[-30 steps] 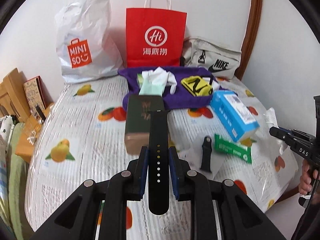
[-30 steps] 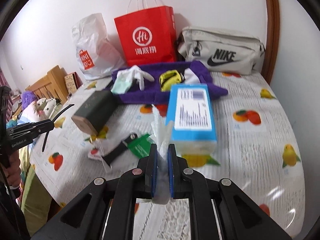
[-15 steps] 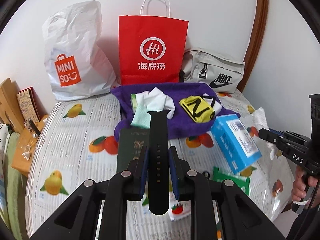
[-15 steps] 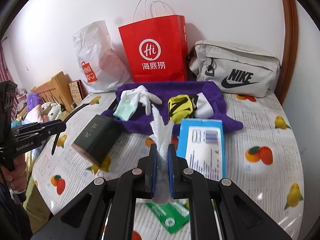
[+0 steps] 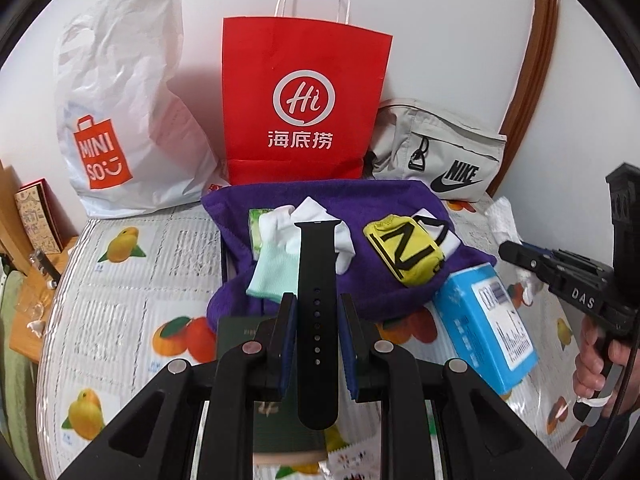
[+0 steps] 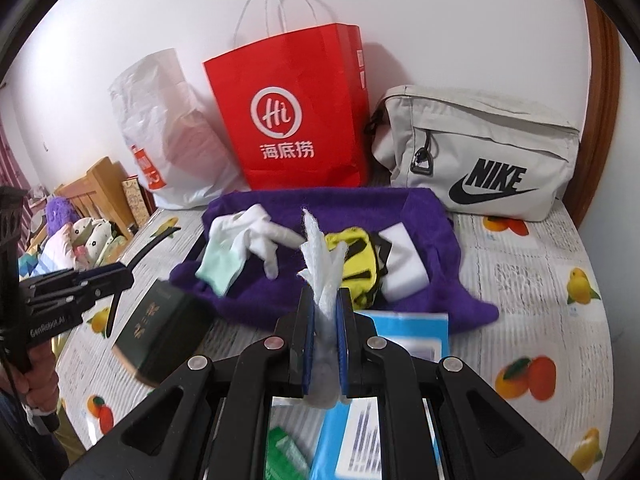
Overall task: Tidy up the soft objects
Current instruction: 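Carry the black strap and white tissue over the purple towel with both tools, then open the right tool to drop the tissue while the left tool releases the black strap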
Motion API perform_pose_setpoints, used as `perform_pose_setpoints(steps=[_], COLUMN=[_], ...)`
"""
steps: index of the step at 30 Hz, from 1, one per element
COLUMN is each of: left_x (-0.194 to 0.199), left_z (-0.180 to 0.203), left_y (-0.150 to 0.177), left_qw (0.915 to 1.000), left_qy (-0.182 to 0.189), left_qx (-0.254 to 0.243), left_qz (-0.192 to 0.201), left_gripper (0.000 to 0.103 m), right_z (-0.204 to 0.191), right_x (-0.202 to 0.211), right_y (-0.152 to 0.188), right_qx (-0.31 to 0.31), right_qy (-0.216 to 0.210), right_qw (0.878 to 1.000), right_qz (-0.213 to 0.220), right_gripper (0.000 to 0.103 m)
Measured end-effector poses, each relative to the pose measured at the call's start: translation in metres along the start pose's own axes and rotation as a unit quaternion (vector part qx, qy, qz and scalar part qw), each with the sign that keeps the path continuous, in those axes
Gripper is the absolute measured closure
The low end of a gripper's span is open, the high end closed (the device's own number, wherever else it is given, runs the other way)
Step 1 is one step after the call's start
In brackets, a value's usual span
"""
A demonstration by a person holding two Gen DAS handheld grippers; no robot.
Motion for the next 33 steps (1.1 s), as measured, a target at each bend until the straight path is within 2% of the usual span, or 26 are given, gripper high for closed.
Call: perform_pose_setpoints(steps=[18, 23, 25, 33], left_x=[-0.068, -0.091, -0.1, -0.126], left_z=[-0.008, -0.012, -0.012, -0.018], left_y=[-0.063, -0.077, -0.079, -0.066], left_qw=[0.9993, 0.9984, 0.9981, 0.9954], left_qy=[0.013, 0.012, 0.016, 0.031], left_qx=[0.024, 0.042, 0.044, 0.059], left_qz=[-0.024, -0.037, -0.041, -0.069], left_gripper=[0.083, 0.083, 0.083, 0.083], right_z=[0.017, 0.033, 0.037, 0.047], right_x=[-0.065, -0.079, -0.09, -0.119], right_y=[-0.081, -0.086, -0.083, -0.075], right_qx=[-0.013, -0.049, -0.051, -0.048], right_qy=[0.002, -0.015, -0.015, 0.0], right_qw=[0.999, 0.998, 0.997, 0.996], right_qz=[-0.029, -0.032, -0.051, -0.081], right_gripper=[0.092, 0.092, 0.092, 0.09])
Point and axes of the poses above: each gripper's, at about its wrist camera, not at the fingertips, and x roughly against the way its jaws point, z to its right, y to its underside, the point moved 8 cm from there along -x, roughly the way its jaws point, and after that the axes turned 12 degrees about -z, right-handed, at the moved point
